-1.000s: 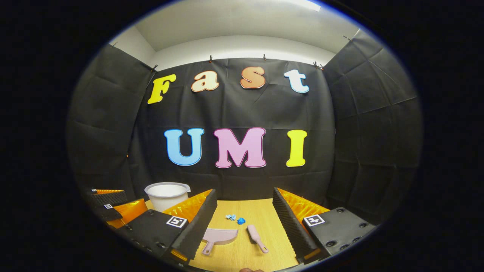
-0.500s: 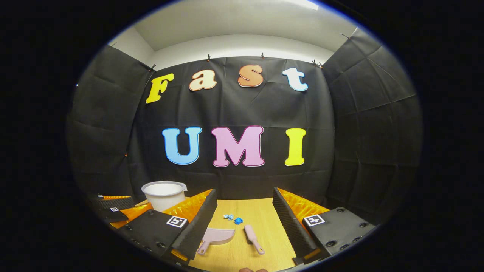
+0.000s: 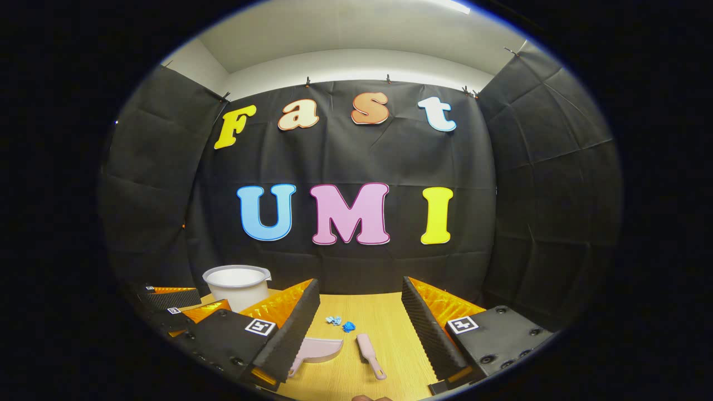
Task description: Pick up the small broom and dustpan from the desktop, sweep the trash into the dustpan with the broom, and then empty the trash into the garbage bin.
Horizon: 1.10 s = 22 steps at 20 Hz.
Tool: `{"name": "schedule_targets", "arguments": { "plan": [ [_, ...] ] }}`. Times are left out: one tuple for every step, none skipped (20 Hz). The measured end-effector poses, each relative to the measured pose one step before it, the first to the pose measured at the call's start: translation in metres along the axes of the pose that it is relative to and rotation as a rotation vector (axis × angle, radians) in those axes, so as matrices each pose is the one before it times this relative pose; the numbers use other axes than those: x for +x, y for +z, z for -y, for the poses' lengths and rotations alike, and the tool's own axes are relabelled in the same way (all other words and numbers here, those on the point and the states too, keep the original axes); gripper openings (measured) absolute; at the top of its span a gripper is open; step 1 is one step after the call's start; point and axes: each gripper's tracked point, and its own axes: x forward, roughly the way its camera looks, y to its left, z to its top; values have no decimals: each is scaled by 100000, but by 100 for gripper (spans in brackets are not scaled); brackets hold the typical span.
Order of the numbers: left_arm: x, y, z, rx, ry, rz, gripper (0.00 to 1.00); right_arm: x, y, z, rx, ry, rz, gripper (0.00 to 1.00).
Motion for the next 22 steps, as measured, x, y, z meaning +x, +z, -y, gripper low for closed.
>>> {"name": "schedule_targets", "arguments": {
  "plan": [
    [321, 5, 6, -610, -264, -367, 72, 338, -268, -127, -377, 350, -740, 96],
    [365, -161, -84, -375, -25, -921, 70, 352, -218, 22, -419, -179, -577, 96],
    [454, -177, -166, -1427, -17, -1603, 74, 325, 7, 128, -272, -275, -234, 95],
    [539, -571, 25, -3784, -1041, -2768, 71, 320, 86, -5, -240, 141, 475, 95],
    [615, -289, 117, -4896, -1399, -2810, 71, 415, 186, -15, -698, 164, 650, 96],
    [910, -329, -166, -4312, -562, -2672, 71, 405, 281, 33, -1028, 105, 645, 95],
    [909, -261, -197, -3294, -205, -2962, 71, 414, 384, 109, -1171, 36, 1085, 95],
    [1043, -479, -190, -2181, -188, -3590, 72, 562, 446, 127, -1017, 78, 959, 95],
    [1132, -514, -277, -1260, 388, -3938, 72, 502, 367, 144, -495, 97, 678, 95],
    [1371, -897, -484, -660, 1068, -4058, 72, 569, 376, 226, -108, 75, 552, 95],
    [1271, -955, -418, -346, 1653, -4783, 72, 599, 697, 200, 107, -55, 1104, 95],
    [1256, -1191, -451, -304, 1571, -5364, 72, 595, 621, 282, -79, -188, 1209, 95],
    [1317, -1185, -302, -302, 1129, -6382, 72, 607, 323, 371, -346, -151, 1054, 95],
    [1512, -1341, -72, 126, 1246, -7355, 73, 604, 190, 341, -496, -2, 931, 95],
    [1503, -1533, -297, 87, 1740, -7841, 74, 629, -8, 475, -434, -247, 638, 95],
    [1720, -1256, -218, -291, 1598, -7461, 74, 582, -388, 380, -519, 90, 163, 95],
    [1361, -1165, -293, -1210, 1576, -7582, 74, 595, -545, 478, -2758, 24, 265, 95],
    [1452, -1171, -6, -1177, 1728, -6446, 76, 676, -822, 609, -3561, -181, -111, 96],
    [1547, -848, -28, -1093, 1055, -5337, 74, 417, -1268, 423, -2109, 347, -1475, 92],
    [1367, -138, 49, -295, -239, -3427, 75, 269, -1570, 249, 360, 649, -3432, 93],
    [1084, -340, -99, 321, 730, -4028, 74, -37, -1966, 294, 2250, -45, -5227, 97],
    [1281, -412, 89, 879, 1092, -4390, 75, -28, -1955, 402, 3418, -473, -5458, 94]
  ]
}}
